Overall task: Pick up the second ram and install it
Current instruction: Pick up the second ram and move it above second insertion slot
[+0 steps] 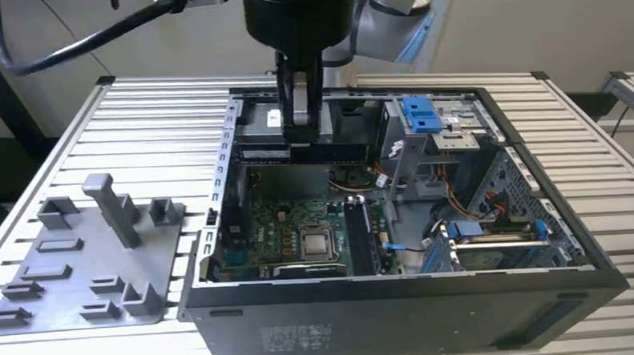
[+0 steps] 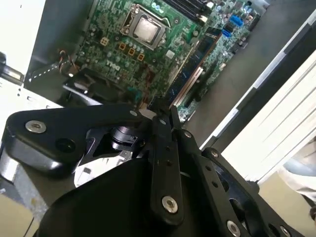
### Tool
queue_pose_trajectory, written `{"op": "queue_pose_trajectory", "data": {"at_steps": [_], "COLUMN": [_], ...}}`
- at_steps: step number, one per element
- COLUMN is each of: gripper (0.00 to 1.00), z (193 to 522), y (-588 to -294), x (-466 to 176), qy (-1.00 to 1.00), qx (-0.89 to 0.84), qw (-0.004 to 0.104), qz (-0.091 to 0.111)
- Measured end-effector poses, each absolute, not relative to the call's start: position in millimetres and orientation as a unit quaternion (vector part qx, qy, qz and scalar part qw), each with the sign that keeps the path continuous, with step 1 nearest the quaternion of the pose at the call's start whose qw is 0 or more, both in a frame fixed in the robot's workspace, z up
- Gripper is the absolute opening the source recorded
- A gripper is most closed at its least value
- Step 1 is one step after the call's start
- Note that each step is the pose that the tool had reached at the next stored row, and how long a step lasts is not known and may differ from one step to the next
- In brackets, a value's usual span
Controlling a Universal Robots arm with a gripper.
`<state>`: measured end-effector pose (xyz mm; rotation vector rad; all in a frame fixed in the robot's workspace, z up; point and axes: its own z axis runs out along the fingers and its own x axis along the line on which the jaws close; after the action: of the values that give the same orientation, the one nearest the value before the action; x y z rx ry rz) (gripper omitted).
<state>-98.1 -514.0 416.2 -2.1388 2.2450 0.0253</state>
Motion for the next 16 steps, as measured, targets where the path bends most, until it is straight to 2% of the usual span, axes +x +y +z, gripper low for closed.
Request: {"op": "queue_pose_trajectory", "data": {"at_steps": [16], "gripper": [0.14], "z": [416], "y": [-514], "x": [-33], "qy": [0.724], "qx": [-0.69], "qw": [0.02], "qz": [0.009]}}
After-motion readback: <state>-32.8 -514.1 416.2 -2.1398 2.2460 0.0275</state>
